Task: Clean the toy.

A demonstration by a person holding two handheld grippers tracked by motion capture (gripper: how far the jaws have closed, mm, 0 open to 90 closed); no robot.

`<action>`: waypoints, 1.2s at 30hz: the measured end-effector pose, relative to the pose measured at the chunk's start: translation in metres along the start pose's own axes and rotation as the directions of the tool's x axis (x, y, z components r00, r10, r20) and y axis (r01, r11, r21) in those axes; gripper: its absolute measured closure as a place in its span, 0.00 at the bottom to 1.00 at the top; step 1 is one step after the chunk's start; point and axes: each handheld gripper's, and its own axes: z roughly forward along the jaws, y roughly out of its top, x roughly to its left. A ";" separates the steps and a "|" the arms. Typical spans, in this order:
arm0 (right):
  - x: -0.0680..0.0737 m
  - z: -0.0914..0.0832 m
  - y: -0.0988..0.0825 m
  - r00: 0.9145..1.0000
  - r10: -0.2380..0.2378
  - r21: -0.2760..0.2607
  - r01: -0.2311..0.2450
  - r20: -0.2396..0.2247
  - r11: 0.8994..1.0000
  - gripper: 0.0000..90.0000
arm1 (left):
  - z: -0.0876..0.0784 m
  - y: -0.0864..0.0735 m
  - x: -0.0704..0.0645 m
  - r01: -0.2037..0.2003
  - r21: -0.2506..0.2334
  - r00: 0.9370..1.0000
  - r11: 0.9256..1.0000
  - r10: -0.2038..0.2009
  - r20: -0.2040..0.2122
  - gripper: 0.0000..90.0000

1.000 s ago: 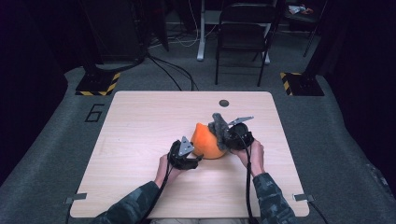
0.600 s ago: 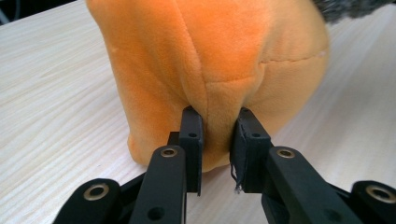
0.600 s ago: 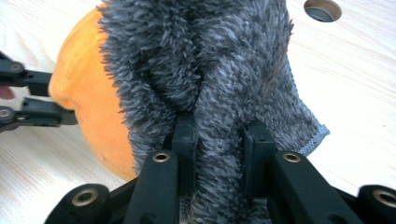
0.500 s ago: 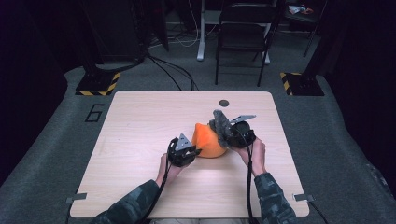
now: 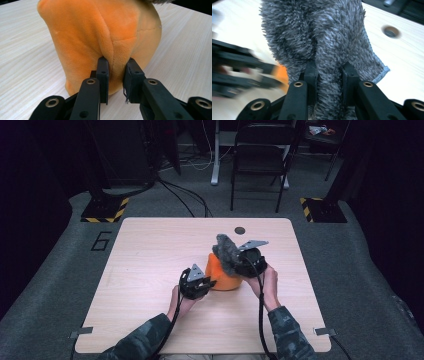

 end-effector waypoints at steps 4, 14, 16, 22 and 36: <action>0.018 0.018 0.004 0.999 -0.041 0.034 0.041 -0.014 0.999 0.79 | 0.001 -0.001 -0.005 -0.053 0.012 0.998 0.999 0.053 -0.020 0.84; 0.014 0.027 -0.004 0.996 -0.077 0.072 0.074 0.036 0.995 0.79 | 0.004 -0.003 0.000 -0.047 0.010 0.999 0.999 0.047 -0.011 0.85; 0.007 0.026 -0.006 0.998 -0.055 0.076 0.053 0.031 0.996 0.79 | 0.004 -0.004 0.001 -0.046 0.012 0.999 0.999 0.046 -0.005 0.85; -0.009 0.020 -0.016 0.998 -0.015 0.092 0.010 0.061 0.996 0.78 | 0.004 -0.003 0.002 -0.053 0.011 0.999 0.999 0.053 -0.003 0.85; -0.047 0.027 -0.046 0.991 0.097 0.169 -0.112 0.093 0.979 0.78 | 0.004 -0.004 0.004 -0.059 0.005 0.998 0.998 0.059 0.010 0.84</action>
